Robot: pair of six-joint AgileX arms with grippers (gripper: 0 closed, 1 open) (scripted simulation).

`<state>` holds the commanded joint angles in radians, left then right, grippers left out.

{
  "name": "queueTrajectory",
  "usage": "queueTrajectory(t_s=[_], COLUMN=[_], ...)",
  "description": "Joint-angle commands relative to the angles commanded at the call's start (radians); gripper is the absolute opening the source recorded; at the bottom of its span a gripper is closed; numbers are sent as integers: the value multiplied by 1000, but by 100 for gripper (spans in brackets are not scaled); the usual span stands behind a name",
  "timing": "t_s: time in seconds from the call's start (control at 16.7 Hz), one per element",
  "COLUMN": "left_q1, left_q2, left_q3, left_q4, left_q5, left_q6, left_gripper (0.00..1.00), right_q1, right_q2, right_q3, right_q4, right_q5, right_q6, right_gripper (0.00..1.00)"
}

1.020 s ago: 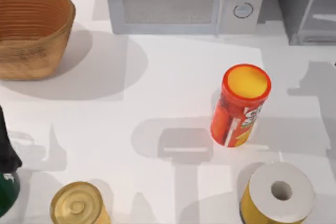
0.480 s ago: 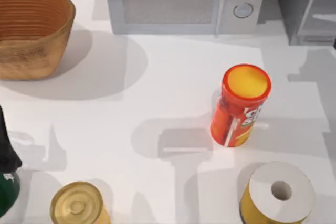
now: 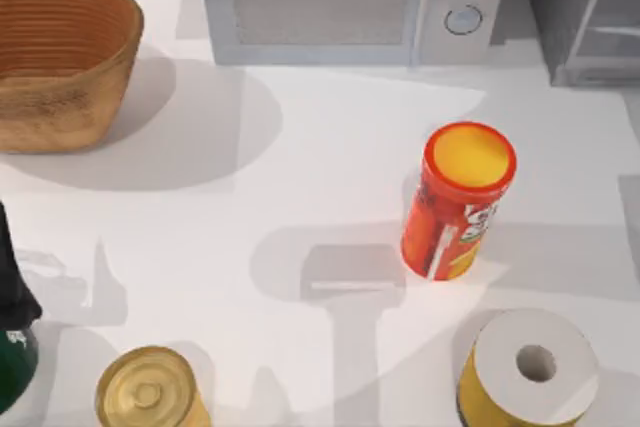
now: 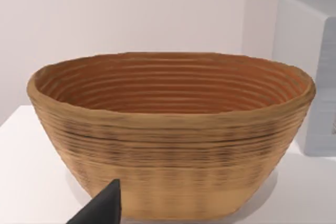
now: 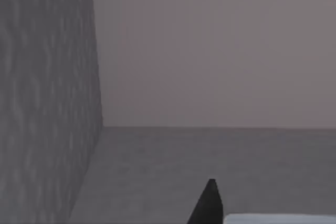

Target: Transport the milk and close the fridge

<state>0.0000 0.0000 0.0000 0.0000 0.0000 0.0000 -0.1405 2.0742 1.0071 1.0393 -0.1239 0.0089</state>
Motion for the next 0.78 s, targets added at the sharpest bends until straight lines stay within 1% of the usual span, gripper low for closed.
queueTrajectory(t_s=[0.18, 0.36, 0.78], left_q1=[0, 0, 0], left_q2=[0, 0, 0], left_q3=[0, 0, 0], left_q4=[0, 0, 0], left_q5=[0, 0, 0], left_q6=[0, 0, 0], left_gripper=[100, 100, 100], right_q1=[-38, -60, -60], right_q2=[136, 213, 221], right_q3=[148, 233, 242], right_q4=[-18, -28, -29], right_q5=[-40, -63, -65], right_q6=[-2, -3, -3], right_gripper=[0, 0, 0])
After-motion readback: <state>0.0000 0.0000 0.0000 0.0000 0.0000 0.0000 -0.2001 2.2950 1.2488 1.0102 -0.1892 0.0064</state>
